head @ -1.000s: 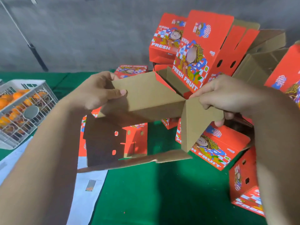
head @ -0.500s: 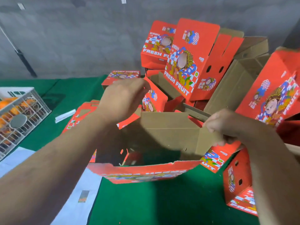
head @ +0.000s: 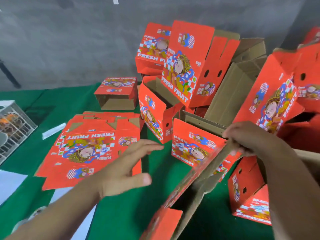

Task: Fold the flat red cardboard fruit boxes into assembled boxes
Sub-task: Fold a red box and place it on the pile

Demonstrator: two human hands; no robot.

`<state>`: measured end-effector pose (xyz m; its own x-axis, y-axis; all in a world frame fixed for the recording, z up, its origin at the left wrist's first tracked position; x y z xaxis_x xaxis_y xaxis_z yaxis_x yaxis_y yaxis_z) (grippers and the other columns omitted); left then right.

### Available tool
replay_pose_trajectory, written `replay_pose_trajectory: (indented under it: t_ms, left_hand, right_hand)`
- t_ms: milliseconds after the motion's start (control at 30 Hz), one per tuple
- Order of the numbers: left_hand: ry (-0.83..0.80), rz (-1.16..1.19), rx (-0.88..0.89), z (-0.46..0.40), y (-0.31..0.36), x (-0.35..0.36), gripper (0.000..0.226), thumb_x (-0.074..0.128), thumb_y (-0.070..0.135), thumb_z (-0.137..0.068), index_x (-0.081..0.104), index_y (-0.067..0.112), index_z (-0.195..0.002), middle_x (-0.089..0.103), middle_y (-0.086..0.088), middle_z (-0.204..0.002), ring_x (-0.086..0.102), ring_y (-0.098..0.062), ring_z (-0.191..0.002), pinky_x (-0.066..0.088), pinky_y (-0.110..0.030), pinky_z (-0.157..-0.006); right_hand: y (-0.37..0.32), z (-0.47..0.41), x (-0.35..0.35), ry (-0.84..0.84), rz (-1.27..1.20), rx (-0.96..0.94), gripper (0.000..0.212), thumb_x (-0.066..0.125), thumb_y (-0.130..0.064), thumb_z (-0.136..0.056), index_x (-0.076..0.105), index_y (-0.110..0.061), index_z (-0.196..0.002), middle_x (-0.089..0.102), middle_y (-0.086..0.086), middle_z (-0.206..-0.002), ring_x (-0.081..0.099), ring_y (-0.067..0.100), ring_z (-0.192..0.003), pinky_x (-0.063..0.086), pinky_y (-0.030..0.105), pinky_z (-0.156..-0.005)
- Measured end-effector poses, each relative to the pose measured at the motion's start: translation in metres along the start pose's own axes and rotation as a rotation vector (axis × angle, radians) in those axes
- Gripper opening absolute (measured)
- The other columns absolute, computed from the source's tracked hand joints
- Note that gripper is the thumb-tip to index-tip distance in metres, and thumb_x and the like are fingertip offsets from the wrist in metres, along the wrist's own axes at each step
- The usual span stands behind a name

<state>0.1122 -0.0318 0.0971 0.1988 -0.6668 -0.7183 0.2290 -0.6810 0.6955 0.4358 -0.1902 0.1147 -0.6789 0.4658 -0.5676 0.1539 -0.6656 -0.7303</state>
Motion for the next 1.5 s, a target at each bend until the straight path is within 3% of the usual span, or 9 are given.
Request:
replay_pose_trajectory:
  t_ms: [100,300,467,667,933,1100,1233,1367,1500]
  left_hand:
    - [-0.039,0.078,-0.029,0.011,-0.009,0.031,0.046,0.065,0.038,-0.099,0.060,0.013,-0.137,0.056,0.000,-0.120,0.047,-0.031,-0.144,0.036,-0.043,-0.121]
    - [-0.143,0.098,0.066,0.010,0.030,0.034,0.102,0.077,0.048,-0.077,0.012,0.059,-0.155,0.020,0.027,-0.153,0.025,0.001,-0.148,0.031,-0.032,-0.120]
    - [0.039,0.076,0.036,-0.006,0.018,0.021,0.081,0.064,0.015,-0.091,0.027,0.044,-0.157,0.040,0.024,-0.141,0.048,0.000,-0.121,0.042,-0.008,-0.085]
    - [0.221,0.018,-0.184,-0.015,-0.002,-0.007,0.053,0.064,0.018,-0.100,0.041,0.033,-0.146,0.068,0.014,-0.120,0.066,-0.003,-0.094,0.050,-0.021,-0.084]
    - [0.382,0.200,-0.195,-0.009,-0.042,-0.042,0.026,0.041,0.006,-0.092,0.061,0.023,-0.092,0.054,0.003,-0.076,0.043,-0.004,-0.061,0.037,-0.027,-0.057]
    - [0.375,0.238,-0.163,-0.003,-0.038,-0.025,0.027,0.045,0.025,-0.088,0.072,0.025,-0.088,0.066,0.015,-0.084,0.056,0.002,-0.072,0.042,-0.013,-0.062]
    - [0.415,-0.237,-0.037,0.013,-0.042,-0.010,0.042,0.066,0.029,-0.091,0.059,0.028,-0.133,0.062,0.013,-0.125,0.059,0.007,-0.096,0.047,-0.015,-0.086]
    - [0.349,0.326,-0.441,0.038,-0.056,-0.001,0.110,0.093,0.030,-0.075,0.019,0.055,-0.153,0.075,0.003,-0.093,0.060,-0.016,-0.064,0.052,-0.031,-0.062]
    - [0.386,0.746,-0.506,0.051,-0.058,0.020,0.083,0.095,0.025,-0.074,0.051,0.046,-0.142,0.077,-0.018,-0.107,0.070,-0.025,-0.084,0.057,-0.028,-0.064]
  right_hand:
    - [-0.001,-0.002,0.005,0.030,-0.092,-0.009,0.016,0.050,0.003,-0.090,0.065,0.003,-0.096,0.059,0.024,-0.047,0.037,0.015,-0.026,0.031,0.014,-0.037]
    - [-0.006,-0.013,0.015,0.042,-0.131,-0.015,0.016,0.047,0.002,-0.093,0.061,-0.003,-0.099,0.060,0.021,-0.046,0.049,0.017,-0.026,0.032,0.015,-0.034]
    - [-0.004,-0.019,0.015,0.049,-0.096,-0.045,0.017,0.046,0.004,-0.090,0.060,-0.001,-0.097,0.061,0.022,-0.049,0.049,0.017,-0.028,0.033,0.016,-0.036]
    - [-0.002,-0.022,0.011,0.090,-0.026,-0.102,0.015,0.052,0.004,-0.084,0.061,-0.005,-0.093,0.062,0.023,-0.059,0.058,0.031,-0.055,0.042,0.028,-0.051]
    - [0.031,-0.027,-0.007,0.337,-0.071,-0.249,0.030,0.063,-0.006,-0.092,0.054,-0.025,-0.113,0.064,0.019,-0.088,0.065,0.037,-0.073,0.059,0.049,-0.067]
    - [0.040,-0.020,0.011,0.466,0.065,-0.480,0.025,0.053,-0.016,-0.093,0.066,-0.024,-0.113,0.067,0.005,-0.100,0.063,0.029,-0.093,0.049,0.040,-0.084]
    - [0.055,-0.022,0.027,0.595,-0.031,-0.529,0.033,0.048,-0.019,-0.088,0.074,-0.006,-0.104,0.070,0.014,-0.090,0.065,0.032,-0.087,0.045,0.034,-0.074]
    - [0.067,-0.020,0.035,0.697,-0.153,-0.558,0.031,0.049,-0.019,-0.089,0.072,-0.005,-0.104,0.065,0.009,-0.090,0.056,0.019,-0.086,0.036,0.030,-0.072]
    - [0.064,-0.013,0.037,0.701,-0.174,-0.623,0.024,0.050,-0.011,-0.089,0.071,-0.007,-0.099,0.059,0.004,-0.084,0.051,0.014,-0.078,0.034,0.026,-0.064]
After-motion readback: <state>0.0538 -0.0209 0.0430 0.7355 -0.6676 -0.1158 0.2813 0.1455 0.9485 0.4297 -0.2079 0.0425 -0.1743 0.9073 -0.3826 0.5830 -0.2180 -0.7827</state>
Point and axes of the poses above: each hand's wrist, its own z-axis away from the middle knuckle, its own x-axis out of the palm, y = z × x, the point moved 1 cm from there along -z, towards the middle knuckle
